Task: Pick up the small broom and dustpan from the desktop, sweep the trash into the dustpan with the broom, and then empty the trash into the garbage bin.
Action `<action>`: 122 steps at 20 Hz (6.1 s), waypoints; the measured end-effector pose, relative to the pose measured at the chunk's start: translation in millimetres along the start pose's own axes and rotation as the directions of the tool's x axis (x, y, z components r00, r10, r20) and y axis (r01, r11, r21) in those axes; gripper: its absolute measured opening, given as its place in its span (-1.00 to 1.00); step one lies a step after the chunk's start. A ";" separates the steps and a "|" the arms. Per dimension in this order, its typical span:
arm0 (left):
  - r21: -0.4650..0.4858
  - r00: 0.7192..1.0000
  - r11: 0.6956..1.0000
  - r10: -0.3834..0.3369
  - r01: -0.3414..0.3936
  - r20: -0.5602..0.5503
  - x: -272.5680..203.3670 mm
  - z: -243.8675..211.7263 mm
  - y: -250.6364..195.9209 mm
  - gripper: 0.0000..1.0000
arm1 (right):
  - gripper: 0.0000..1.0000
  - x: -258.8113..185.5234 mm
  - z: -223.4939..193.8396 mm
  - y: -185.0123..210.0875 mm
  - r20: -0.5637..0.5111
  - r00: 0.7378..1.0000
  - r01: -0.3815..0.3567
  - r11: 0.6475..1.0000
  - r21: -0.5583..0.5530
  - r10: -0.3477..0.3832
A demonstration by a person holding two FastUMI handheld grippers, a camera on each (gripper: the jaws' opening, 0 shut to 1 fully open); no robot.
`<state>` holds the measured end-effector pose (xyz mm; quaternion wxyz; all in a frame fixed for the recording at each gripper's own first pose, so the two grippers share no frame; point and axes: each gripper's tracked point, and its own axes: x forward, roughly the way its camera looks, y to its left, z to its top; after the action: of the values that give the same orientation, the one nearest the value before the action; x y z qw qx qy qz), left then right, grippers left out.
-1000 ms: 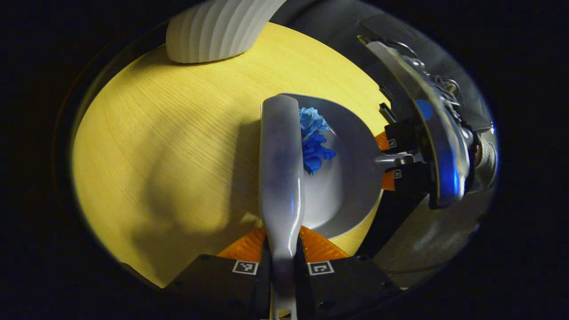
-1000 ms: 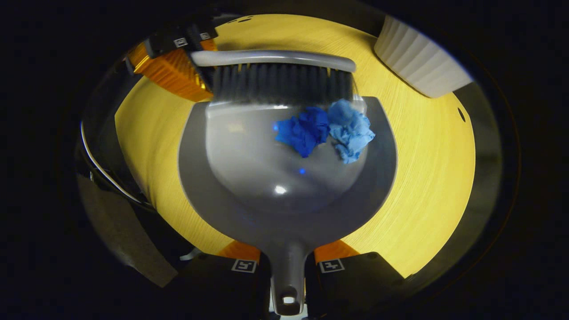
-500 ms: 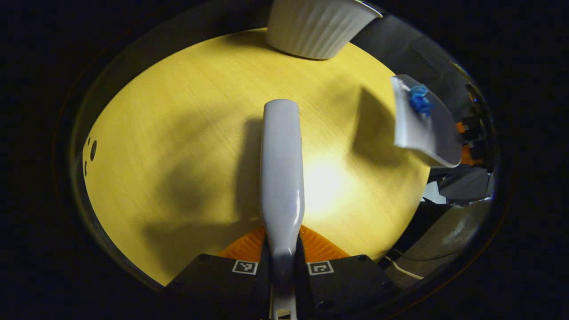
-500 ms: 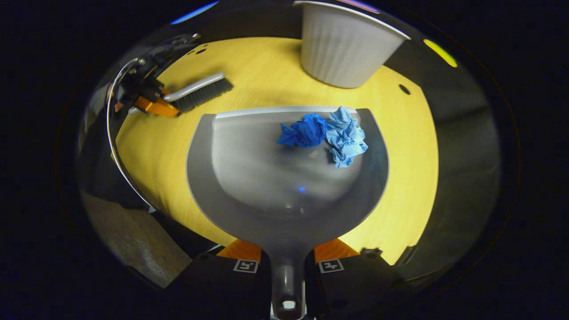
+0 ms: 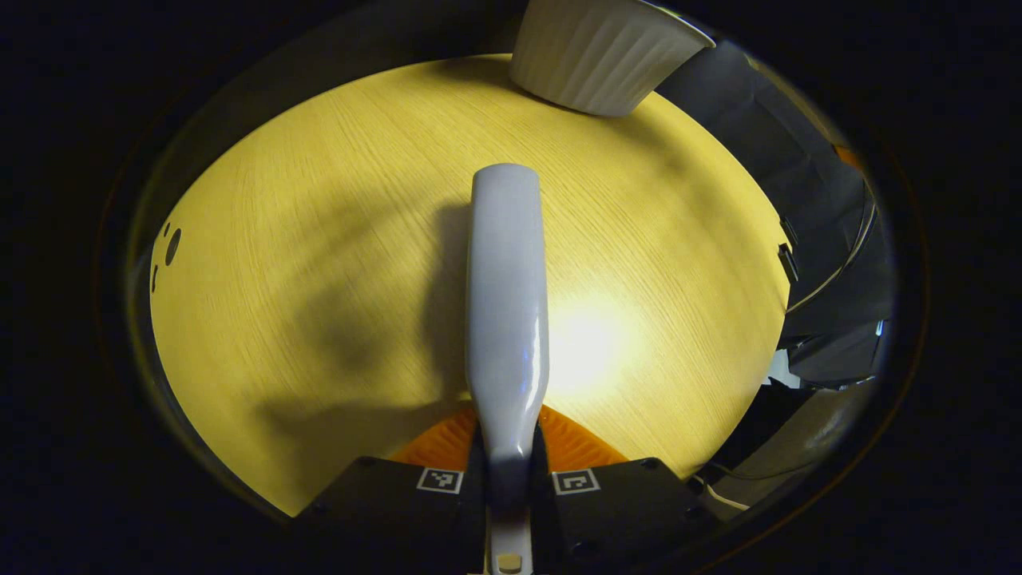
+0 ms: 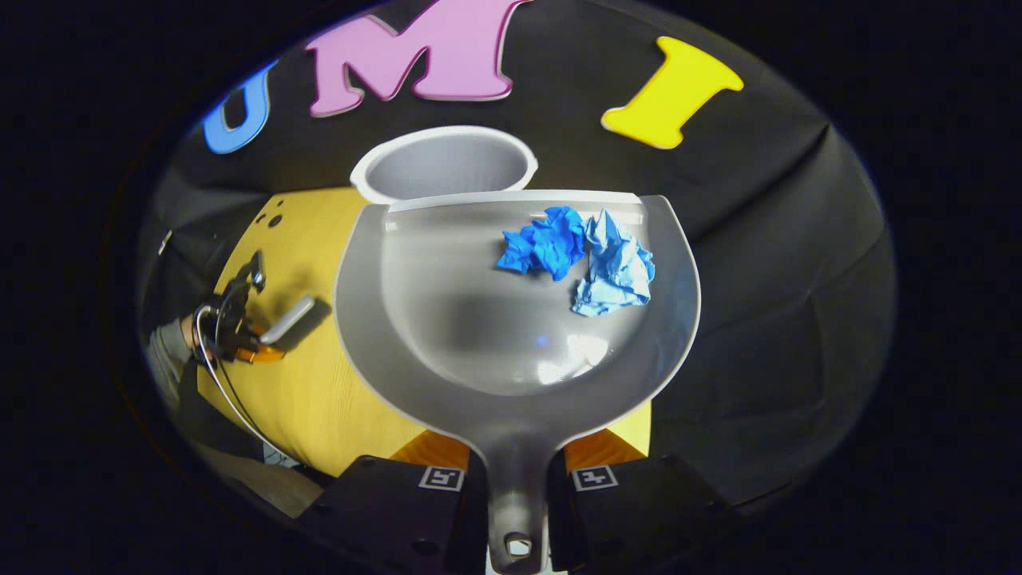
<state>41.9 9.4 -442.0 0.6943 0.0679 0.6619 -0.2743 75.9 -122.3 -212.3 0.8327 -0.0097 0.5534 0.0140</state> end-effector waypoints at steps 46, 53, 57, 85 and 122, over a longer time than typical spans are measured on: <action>0.007 0.997 0.997 0.080 -0.080 0.000 0.4 -1.3 2.8 -0.46 | -0.33 -31.6 116.0 -31.2 0.215 0.974 0.113 0.975 -0.191 -0.071; 0.032 0.994 0.994 0.106 -0.106 -0.005 0.5 -2.5 5.7 -0.46 | -0.33 -86.7 58.7 -9.7 0.225 0.966 -0.125 0.992 -0.034 0.129; 0.036 0.994 0.994 0.106 -0.106 -0.007 0.5 -2.3 5.4 -0.46 | -0.33 -109.0 -2.2 0.3 0.194 0.966 -0.162 0.986 -0.046 0.168; 0.045 0.990 0.989 0.140 -0.139 -0.028 1.0 -4.0 7.7 -0.46 | -0.32 90.0 -253.0 185.5 -0.273 0.941 -0.217 0.975 -0.040 0.198; -0.111 0.673 0.928 0.338 -0.357 0.658 -231.2 84.6 -64.2 0.82 | 0.97 -97.4 -53.7 148.4 0.418 0.879 -0.293 0.951 0.097 0.228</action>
<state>92.5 -16.0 -193.9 0.9223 0.0993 0.3409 -0.1523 -16.4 23.0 -143.4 0.9170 0.1338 0.3662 0.0843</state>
